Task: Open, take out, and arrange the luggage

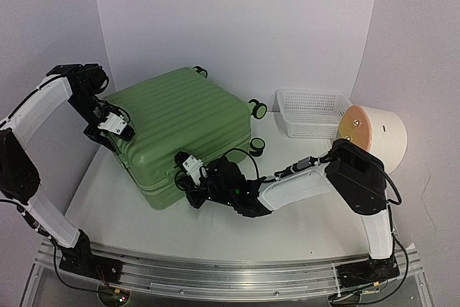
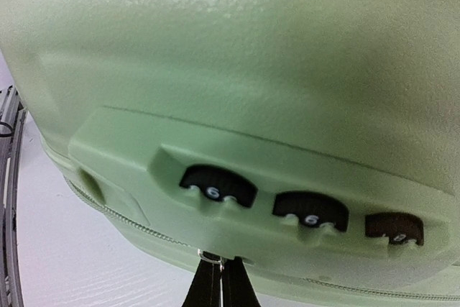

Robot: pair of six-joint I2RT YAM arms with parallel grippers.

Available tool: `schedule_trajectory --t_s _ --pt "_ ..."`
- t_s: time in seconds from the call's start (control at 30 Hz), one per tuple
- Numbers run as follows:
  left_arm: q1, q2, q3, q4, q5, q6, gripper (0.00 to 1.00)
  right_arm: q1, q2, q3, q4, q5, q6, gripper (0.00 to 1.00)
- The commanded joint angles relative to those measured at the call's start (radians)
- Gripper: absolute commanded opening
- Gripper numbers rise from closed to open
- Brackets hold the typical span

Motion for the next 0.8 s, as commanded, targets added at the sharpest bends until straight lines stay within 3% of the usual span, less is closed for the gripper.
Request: schedule_trajectory --t_s 0.0,0.2,0.23,0.5,0.77 --pt "-0.018 0.012 -0.049 -0.016 -0.033 0.040 0.45 -0.054 -0.041 0.038 0.197 0.101 0.015 0.00" --pt "-0.057 -0.006 -0.115 -0.007 -0.021 0.042 0.04 -0.054 -0.050 0.036 0.193 0.166 0.028 0.00" --pt "-0.057 -0.008 -0.122 -0.004 -0.028 0.045 0.01 -0.055 -0.056 0.031 0.193 0.183 0.028 0.00" --pt "-0.048 -0.009 -0.114 0.012 -0.079 0.089 0.00 -0.085 -0.120 -0.035 0.146 0.287 0.038 0.00" --pt "-0.032 -0.018 -0.099 0.004 -0.082 0.114 0.00 -0.242 -0.250 -0.176 0.138 0.313 0.057 0.00"
